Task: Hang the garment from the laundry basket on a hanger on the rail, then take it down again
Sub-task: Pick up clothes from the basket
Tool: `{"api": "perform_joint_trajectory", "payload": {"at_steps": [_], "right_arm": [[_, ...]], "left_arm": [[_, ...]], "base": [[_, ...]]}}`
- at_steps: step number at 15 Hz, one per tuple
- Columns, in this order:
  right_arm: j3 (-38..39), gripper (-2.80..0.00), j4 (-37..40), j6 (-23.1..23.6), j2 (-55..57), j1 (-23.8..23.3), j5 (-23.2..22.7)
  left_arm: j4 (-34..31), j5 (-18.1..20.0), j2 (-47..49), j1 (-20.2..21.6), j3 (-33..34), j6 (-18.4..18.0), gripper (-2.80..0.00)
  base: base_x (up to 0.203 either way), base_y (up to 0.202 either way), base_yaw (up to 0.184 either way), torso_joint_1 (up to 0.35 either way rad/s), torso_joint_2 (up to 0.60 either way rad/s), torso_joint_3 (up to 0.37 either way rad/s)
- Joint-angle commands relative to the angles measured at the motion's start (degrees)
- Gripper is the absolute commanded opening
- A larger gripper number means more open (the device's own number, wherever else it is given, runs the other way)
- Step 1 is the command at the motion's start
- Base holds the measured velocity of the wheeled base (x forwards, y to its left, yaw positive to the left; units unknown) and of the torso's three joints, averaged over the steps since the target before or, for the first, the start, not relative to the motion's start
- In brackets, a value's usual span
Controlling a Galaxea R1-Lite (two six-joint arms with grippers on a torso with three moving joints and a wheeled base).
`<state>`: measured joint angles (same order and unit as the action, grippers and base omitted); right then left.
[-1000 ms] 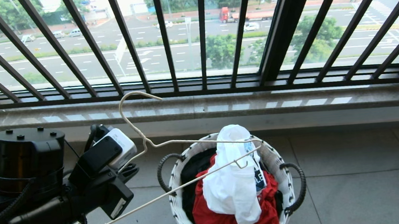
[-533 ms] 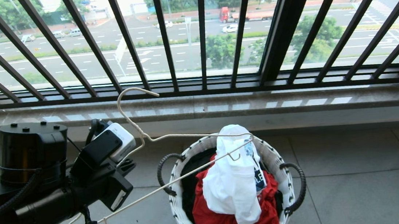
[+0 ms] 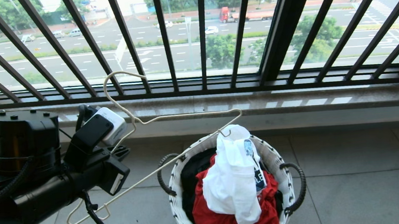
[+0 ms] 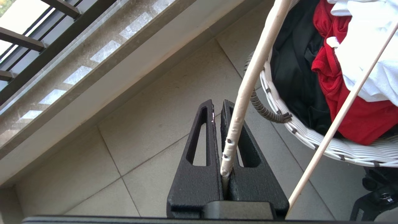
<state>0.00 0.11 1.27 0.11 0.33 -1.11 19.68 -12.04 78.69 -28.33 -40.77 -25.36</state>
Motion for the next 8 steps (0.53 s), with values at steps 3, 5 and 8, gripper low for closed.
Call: {"api": "perform_joint_trajectory", "payload": {"at_steps": [3,5,8], "right_arm": [[0.0,-2.8,-0.02,0.05,-0.02,0.02,-0.03],[0.0,-2.8,-0.02,0.05,-0.02,0.02,-0.03],[-1.52,-2.8,0.25,0.2,0.01,0.02,-0.11]], "left_arm": [[-0.17,-2.62,-2.46,-0.04,-0.81,-0.35,-2.8],[-0.34,-2.63,-3.25,-0.06,-0.49,-0.45,-2.8],[-0.52,-2.63,-4.52,-0.06,0.54,-1.96,-2.8]], "base": [[0.0,0.0,0.0,0.0,0.0,0.0],[0.0,0.0,0.0,0.0,0.0,0.0],[0.0,0.0,0.0,0.0,0.0,0.0]]}}
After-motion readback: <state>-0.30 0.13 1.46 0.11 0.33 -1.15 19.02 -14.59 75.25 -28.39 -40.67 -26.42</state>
